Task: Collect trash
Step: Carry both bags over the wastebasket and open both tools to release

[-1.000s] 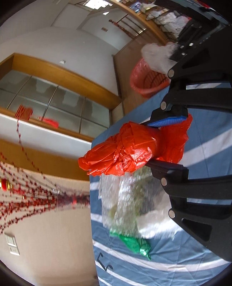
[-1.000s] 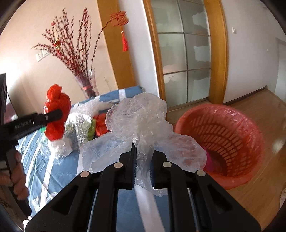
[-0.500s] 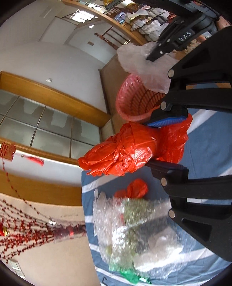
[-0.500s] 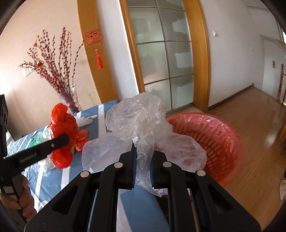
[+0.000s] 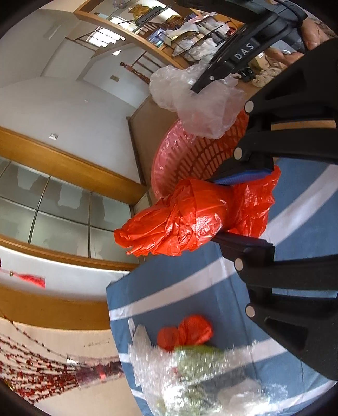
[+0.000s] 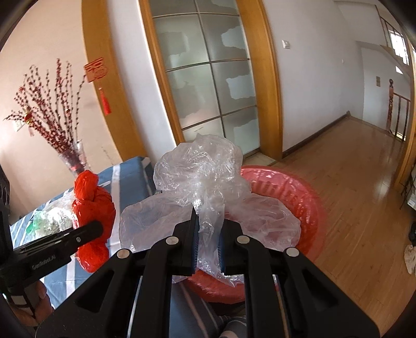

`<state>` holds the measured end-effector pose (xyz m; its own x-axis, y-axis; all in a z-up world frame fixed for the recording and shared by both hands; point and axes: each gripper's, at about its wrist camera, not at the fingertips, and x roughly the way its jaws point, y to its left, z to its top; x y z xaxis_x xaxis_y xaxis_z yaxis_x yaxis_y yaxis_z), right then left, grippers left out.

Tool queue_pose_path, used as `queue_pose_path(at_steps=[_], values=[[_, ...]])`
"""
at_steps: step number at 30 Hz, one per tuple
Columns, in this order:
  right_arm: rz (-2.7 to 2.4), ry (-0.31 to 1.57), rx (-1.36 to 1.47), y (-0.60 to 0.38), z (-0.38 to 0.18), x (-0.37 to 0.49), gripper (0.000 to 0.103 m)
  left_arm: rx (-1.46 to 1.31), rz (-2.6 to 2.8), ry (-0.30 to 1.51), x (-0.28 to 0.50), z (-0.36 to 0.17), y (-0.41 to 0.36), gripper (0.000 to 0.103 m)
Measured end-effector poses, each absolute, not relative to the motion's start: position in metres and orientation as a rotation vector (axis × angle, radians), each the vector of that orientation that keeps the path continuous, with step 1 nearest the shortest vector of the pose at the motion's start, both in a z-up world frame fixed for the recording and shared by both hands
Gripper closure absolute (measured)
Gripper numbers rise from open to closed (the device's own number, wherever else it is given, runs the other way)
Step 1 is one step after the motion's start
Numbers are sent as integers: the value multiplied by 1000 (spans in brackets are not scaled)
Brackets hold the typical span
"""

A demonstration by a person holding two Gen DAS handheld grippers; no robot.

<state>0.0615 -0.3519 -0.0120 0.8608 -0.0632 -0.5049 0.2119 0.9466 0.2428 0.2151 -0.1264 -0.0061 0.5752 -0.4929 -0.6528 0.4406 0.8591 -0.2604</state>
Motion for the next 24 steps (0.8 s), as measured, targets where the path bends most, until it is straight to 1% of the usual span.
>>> queue_pose_path(at_steps=[13,24], values=[[-210,520,351,-383,-23,76,90,-45,-629,821,221,-19,-173,68],[-244,493,393,-406,-22,88,89,-26,-669,845,234,-27,-205,67]])
